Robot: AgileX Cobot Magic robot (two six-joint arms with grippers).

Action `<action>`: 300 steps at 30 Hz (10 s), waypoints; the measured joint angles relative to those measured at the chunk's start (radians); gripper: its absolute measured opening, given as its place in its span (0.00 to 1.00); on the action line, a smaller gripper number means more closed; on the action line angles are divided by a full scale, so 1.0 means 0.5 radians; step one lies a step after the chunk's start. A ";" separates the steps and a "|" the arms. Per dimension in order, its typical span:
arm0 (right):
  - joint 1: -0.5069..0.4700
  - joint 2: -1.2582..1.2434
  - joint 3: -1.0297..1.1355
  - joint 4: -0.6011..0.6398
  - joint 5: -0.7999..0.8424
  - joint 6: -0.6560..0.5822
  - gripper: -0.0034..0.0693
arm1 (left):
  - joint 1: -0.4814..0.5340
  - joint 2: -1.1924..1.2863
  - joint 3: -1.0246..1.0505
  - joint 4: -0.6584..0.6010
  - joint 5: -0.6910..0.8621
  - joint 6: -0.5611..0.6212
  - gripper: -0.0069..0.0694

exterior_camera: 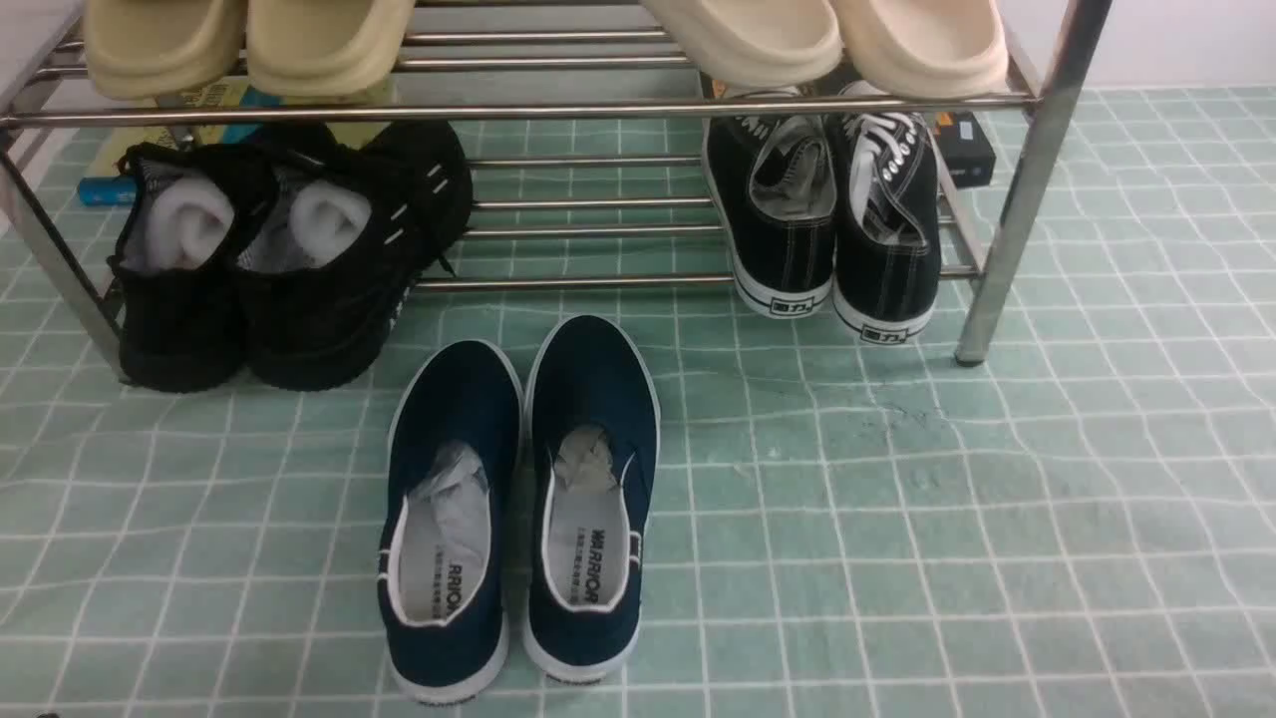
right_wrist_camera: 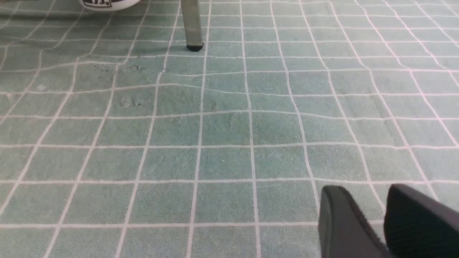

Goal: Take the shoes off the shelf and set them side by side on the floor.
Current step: 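Grasp the leftmost shoe on the bottom shelf of the shoe rack with the left gripper, then set the held shoe down on the floor in front of the rack with the left gripper, then grasp the leftmost shoe on the bottom shelf of the shoe rack with the left gripper, then set the held shoe down on the floor in front of the rack with the left gripper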

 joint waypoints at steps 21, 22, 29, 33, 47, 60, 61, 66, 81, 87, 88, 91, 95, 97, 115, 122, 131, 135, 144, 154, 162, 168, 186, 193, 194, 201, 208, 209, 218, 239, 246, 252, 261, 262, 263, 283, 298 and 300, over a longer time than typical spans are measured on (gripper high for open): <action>0.000 0.000 0.000 0.000 0.000 0.000 0.37 | 0.000 0.000 0.000 0.000 -0.001 0.000 0.28; 0.000 0.000 0.000 0.000 0.000 0.000 0.37 | 0.000 0.000 0.000 0.000 -0.001 0.000 0.28; 0.000 0.000 0.000 0.000 0.000 0.000 0.37 | 0.000 0.000 0.002 0.032 -0.004 0.008 0.29; 0.000 0.000 0.000 0.000 -0.001 0.000 0.37 | 0.000 0.000 0.002 0.211 0.004 0.016 0.30; 0.000 0.000 0.000 0.000 -0.001 0.000 0.37 | 0.000 0.000 0.015 -0.794 -0.107 -1.371 0.31; 0.000 0.000 0.000 0.000 -0.001 0.000 0.37 | 0.000 0.236 -0.607 -0.624 0.087 -1.126 0.09; 0.000 0.000 0.000 0.000 -0.001 0.000 0.37 | 0.000 0.323 -0.729 -0.575 0.175 -1.083 0.09; 0.000 0.000 0.000 0.000 -0.001 0.000 0.37 | 0.000 0.942 -1.256 -0.322 0.743 -0.680 0.09; 0.000 0.000 0.000 0.000 -0.001 0.000 0.37 | 0.002 2.149 -2.008 0.299 1.058 -0.681 0.09; -0.002 0.000 0.000 0.000 -0.001 0.000 0.37 | 0.093 2.713 -2.395 0.187 1.079 -0.511 0.10; -0.002 0.000 0.000 0.000 -0.001 0.000 0.37 | 0.163 2.839 -2.525 0.072 1.112 -0.385 0.10; -0.002 0.000 0.000 0.000 -0.001 0.000 0.37 | 0.316 3.031 -2.761 -0.289 1.206 -0.047 0.10; -0.002 0.000 0.000 0.000 -0.001 0.000 0.37 | 0.450 3.195 -2.857 -0.654 1.169 0.216 0.11; -0.002 0.000 0.000 0.000 -0.001 0.000 0.37 | 0.458 3.224 -2.860 -0.700 1.123 0.238 0.11; -0.002 0.000 0.000 0.000 -0.001 0.000 0.37 | 0.458 3.526 -2.865 -0.780 0.485 0.276 0.56; -0.002 0.000 0.000 0.000 -0.001 0.000 0.37 | 0.458 3.653 -2.865 -0.867 0.477 0.276 0.56; -0.002 0.000 0.000 0.000 -0.001 0.000 0.37 | 0.462 3.691 -2.865 -0.943 0.547 0.420 0.12; -0.002 0.000 0.000 0.000 -0.001 0.000 0.37 | 0.462 3.541 -2.865 -0.886 0.765 0.394 0.11; -0.002 0.000 0.000 0.000 -0.001 0.000 0.37 | 0.462 3.015 -2.865 -0.430 1.377 0.124 0.11; -0.002 0.000 0.000 0.000 -0.001 0.000 0.37 | 0.462 2.469 -2.402 -0.040 1.360 -0.352 0.11; -0.002 0.000 0.000 0.000 -0.001 0.000 0.37 | 0.462 2.399 -1.866 -0.046 0.776 -0.450 0.12; -0.002 0.000 0.000 0.000 -0.001 0.000 0.37 | 0.462 2.440 -1.654 -0.042 0.382 -0.538 0.12; -0.002 0.000 0.000 0.000 -0.001 0.000 0.37 | 0.462 2.738 -1.585 -0.078 0.232 -0.575 0.36; -0.002 0.000 0.000 0.000 -0.001 0.000 0.37 | 0.462 2.633 -1.875 -0.072 0.516 -0.577 0.52; -0.002 0.000 0.000 0.000 -0.001 0.000 0.37 | 0.462 2.628 -1.889 -0.076 0.526 -0.577 0.52; -0.002 0.000 0.000 0.000 -0.001 0.000 0.37 | 0.462 2.625 -2.350 -0.413 1.042 -0.208 0.30; -0.002 0.000 0.000 0.000 -0.002 0.000 0.37 | 0.462 2.654 -2.633 -0.934 1.516 0.286 0.09; -0.002 0.000 0.000 0.000 -0.002 0.000 0.37 | 0.462 2.654 -2.652 -0.996 1.574 0.322 0.10; -0.002 0.000 0.000 0.000 -0.002 0.000 0.37 | 0.123 2.654 -2.628 -0.680 1.613 0.045 0.32; -0.002 0.000 0.000 0.000 -0.002 0.000 0.37 | -0.058 2.884 -2.610 -0.263 1.070 -0.032 0.09; -0.002 0.000 0.000 0.000 -0.002 0.000 0.37 | -0.057 3.140 -2.610 -0.525 0.677 0.009 0.14; -0.002 0.000 0.000 0.000 -0.002 0.000 0.37 | -0.057 3.220 -2.610 -0.548 0.329 -0.081 0.44; -0.002 0.000 0.000 0.000 -0.002 0.000 0.37 | -0.057 3.382 -2.610 -0.556 0.276 -0.085 0.65; -0.002 0.000 0.000 0.000 -0.002 0.000 0.37 | -0.057 3.405 -2.610 -0.556 0.272 -0.085 0.65; -0.002 0.000 0.000 0.000 -0.002 0.000 0.37 | -0.057 3.425 -2.610 -0.556 0.267 -0.085 0.65; -0.002 0.000 0.000 0.000 -0.002 0.000 0.37 | -0.057 3.157 -2.604 -0.516 0.741 -0.179 0.11; -0.002 0.000 0.000 -0.001 -0.002 0.000 0.37 | -0.053 2.696 -2.273 0.002 1.017 -0.922 0.11; -0.002 0.000 0.000 -0.001 -0.002 0.000 0.37 | -0.053 2.698 -2.181 -0.035 0.950 -0.934 0.11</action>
